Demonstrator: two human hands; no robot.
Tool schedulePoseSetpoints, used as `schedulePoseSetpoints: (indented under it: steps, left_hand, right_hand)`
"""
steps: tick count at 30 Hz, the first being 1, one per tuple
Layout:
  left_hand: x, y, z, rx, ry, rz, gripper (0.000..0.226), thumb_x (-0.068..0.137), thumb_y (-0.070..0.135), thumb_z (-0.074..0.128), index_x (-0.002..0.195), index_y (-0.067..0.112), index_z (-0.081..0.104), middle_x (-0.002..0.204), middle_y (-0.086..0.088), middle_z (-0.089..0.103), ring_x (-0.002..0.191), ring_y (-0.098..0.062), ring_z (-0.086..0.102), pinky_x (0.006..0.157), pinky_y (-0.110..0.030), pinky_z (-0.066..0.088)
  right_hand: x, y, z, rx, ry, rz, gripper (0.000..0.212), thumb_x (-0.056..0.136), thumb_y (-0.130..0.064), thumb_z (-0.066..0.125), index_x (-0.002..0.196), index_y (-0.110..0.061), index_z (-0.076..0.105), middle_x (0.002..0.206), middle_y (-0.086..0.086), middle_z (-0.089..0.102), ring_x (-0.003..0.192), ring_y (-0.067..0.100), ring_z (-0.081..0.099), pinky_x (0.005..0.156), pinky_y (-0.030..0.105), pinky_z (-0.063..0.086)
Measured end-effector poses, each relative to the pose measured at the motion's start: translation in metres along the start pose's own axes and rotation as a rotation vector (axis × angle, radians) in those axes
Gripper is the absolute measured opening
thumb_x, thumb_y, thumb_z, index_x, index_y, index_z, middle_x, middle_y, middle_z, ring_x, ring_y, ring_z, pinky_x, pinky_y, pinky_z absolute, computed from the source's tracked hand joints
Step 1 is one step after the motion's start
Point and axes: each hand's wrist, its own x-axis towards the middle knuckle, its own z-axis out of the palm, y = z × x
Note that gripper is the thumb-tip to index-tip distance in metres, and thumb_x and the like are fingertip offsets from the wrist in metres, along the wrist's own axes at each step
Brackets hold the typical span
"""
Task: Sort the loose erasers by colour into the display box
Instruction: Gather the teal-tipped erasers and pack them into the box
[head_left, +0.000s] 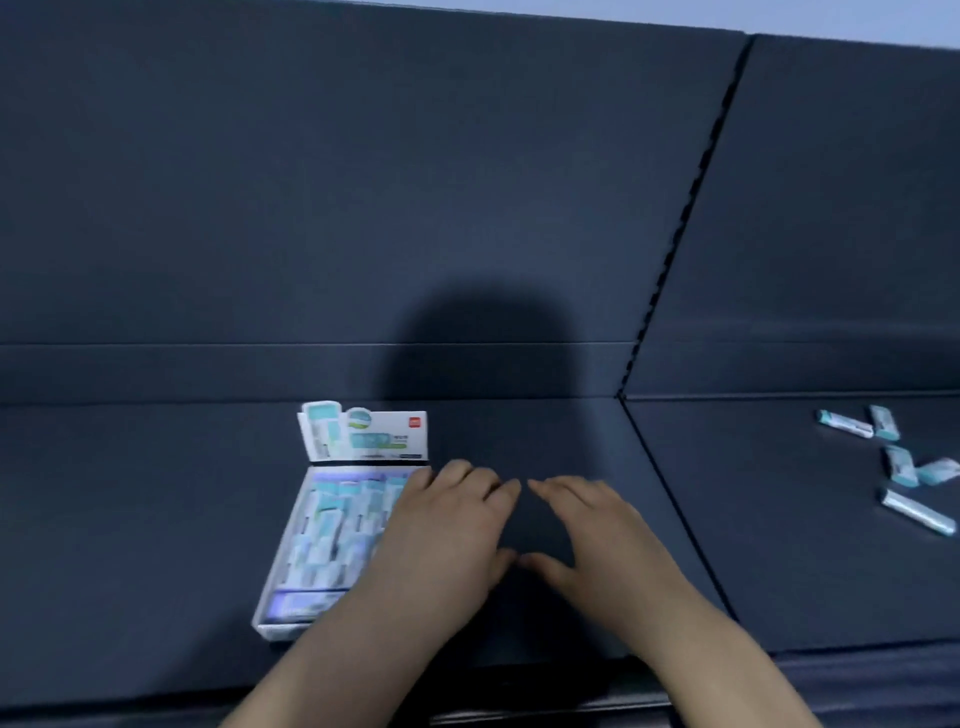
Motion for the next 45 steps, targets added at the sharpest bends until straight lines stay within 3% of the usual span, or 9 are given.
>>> schedulePoseSetpoints:
  steps: [1,3,6,15,32,37,42,45]
  left_hand:
    - [0.007,0.015,0.001,-0.036,-0.028,-0.015,0.068,0.062,0.053,0.075,0.122,0.022,0.061,0.106,0.006,0.066,0.101,-0.019,0.059,0.08,-0.036,0.047]
    - [0.023,0.048,0.004,-0.034,-0.001,-0.006,0.066,0.084,0.049,0.057,0.141,0.021,0.038,0.131,0.003,0.052,0.123,-0.021,0.042,0.097,-0.037,0.033]
    - [0.049,0.098,0.013,0.003,0.063,-0.023,0.065,0.093,0.049,0.042,0.147,0.024,0.018,0.142,0.004,0.037,0.131,-0.019,0.029,0.104,-0.034,0.022]
    - [0.098,0.209,0.027,-0.032,0.003,-0.041,0.061,0.095,0.046,0.04,0.147,0.024,0.019,0.142,0.004,0.038,0.13,-0.019,0.03,0.103,-0.033,0.023]
    - [0.162,0.267,0.044,-0.06,-0.15,0.142,0.051,0.096,0.037,0.042,0.144,0.024,0.028,0.139,0.003,0.041,0.128,-0.02,0.033,0.103,-0.033,0.026]
    - [0.189,0.305,0.055,-0.044,-0.122,0.127,0.048,0.096,0.036,0.042,0.142,0.025,0.03,0.138,0.004,0.04,0.127,-0.02,0.034,0.1,-0.033,0.027]
    - [0.223,0.352,0.067,-0.074,-0.111,0.071,0.054,0.096,0.025,0.042,0.146,0.031,0.021,0.146,0.011,0.027,0.132,-0.015,0.025,0.102,-0.03,0.024]
    - [0.24,0.373,0.073,-0.063,-0.126,0.008,0.056,0.093,0.018,0.046,0.143,0.037,0.027,0.144,0.013,0.029,0.132,-0.013,0.025,0.1,-0.029,0.024]
  right_hand:
    - [-0.005,0.014,-0.007,-0.009,-0.005,-0.007,0.068,0.088,-0.049,0.051,0.145,-0.028,0.019,0.148,-0.012,0.028,0.134,0.008,0.023,0.113,0.026,0.02]
    - [-0.016,0.046,-0.022,-0.025,-0.013,-0.011,0.068,0.088,-0.049,0.051,0.145,-0.027,0.02,0.148,-0.012,0.028,0.134,0.008,0.023,0.112,0.026,0.021]
    - [-0.036,0.098,-0.044,-0.047,-0.024,-0.011,0.067,0.088,-0.049,0.051,0.145,-0.027,0.021,0.147,-0.012,0.029,0.133,0.009,0.024,0.111,0.026,0.022]
    - [-0.077,0.199,-0.077,-0.093,-0.07,0.01,0.064,0.088,-0.045,0.052,0.143,-0.026,0.026,0.143,-0.01,0.034,0.129,0.012,0.03,0.108,0.029,0.028]
    - [-0.116,0.274,-0.073,0.08,0.04,0.208,0.059,0.082,-0.045,0.06,0.136,-0.029,0.042,0.136,-0.012,0.045,0.126,0.009,0.037,0.106,0.021,0.029]
    - [-0.134,0.333,-0.089,0.07,0.1,0.238,0.06,0.081,-0.044,0.063,0.135,-0.027,0.043,0.135,-0.011,0.046,0.125,0.01,0.038,0.106,0.02,0.029]
    - [-0.144,0.403,-0.115,0.036,-0.053,0.194,0.071,0.077,-0.053,0.063,0.138,-0.027,0.037,0.135,-0.009,0.038,0.126,0.011,0.032,0.107,0.021,0.025]
    - [-0.145,0.43,-0.119,0.052,-0.135,0.088,0.076,0.072,-0.059,0.065,0.136,-0.028,0.04,0.132,-0.01,0.039,0.123,0.01,0.032,0.107,0.021,0.025]
